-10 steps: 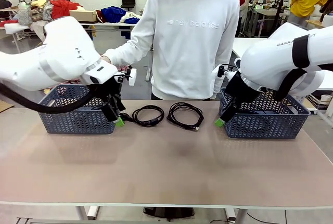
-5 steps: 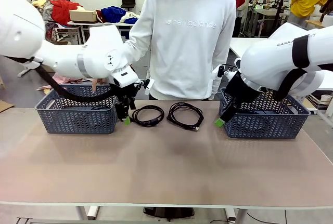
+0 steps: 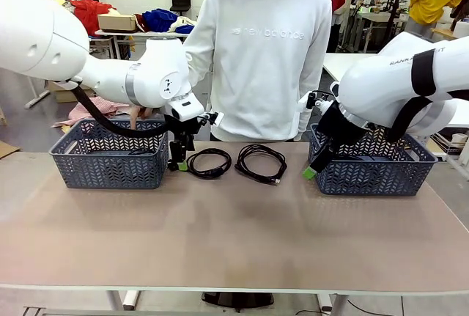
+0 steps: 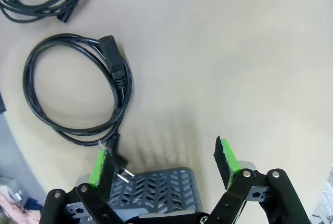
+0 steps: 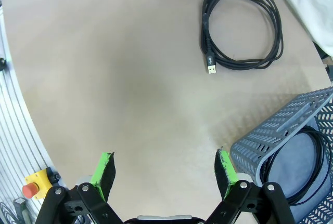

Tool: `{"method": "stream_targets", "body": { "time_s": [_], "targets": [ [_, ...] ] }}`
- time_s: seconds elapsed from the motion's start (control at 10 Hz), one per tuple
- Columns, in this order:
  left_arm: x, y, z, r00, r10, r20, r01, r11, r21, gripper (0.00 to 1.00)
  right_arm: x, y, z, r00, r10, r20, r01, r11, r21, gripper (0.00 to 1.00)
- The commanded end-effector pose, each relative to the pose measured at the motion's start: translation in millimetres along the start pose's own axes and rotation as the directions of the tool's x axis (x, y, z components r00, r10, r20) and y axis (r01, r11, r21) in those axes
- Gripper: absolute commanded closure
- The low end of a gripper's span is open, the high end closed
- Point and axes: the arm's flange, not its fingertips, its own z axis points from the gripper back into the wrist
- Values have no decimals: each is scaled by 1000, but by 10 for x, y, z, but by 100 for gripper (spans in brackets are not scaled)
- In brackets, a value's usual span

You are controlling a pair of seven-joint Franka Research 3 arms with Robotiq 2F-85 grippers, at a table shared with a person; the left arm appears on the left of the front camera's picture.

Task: Organize the cables according to human instructions.
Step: Pick up a bundle of cables and place it in the basket indicated by the human.

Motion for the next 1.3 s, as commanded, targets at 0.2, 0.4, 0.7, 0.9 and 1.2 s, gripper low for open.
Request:
{"method": "stream_targets", "body": {
  "time_s": [0.2,0.4,0.7,0.9,1.2],
  "targets": [
    [-28,-47,-1,1000,1,-5,-1,1000,10,0,31,3,18,1000,2,0,-2,1000,-1,0],
    [-28,-47,-1,1000,1,-5,-1,1000,10,0,31,3,18,1000,2,0,-2,1000,-1,0],
    [-12,117,-207,1000,-19,7,19,1000,13,0,31,3,18,1000,2,0,-2,1000,-1,0],
    [15,258,-398,999,-15,-41,16,999,43,0,31,3,18,1000,2,0,-2,1000,-1,0],
    [67,471,-636,997,-46,-64,46,999,9,0,31,3,18,1000,2,0,-2,1000,-1,0]
  ]
}}
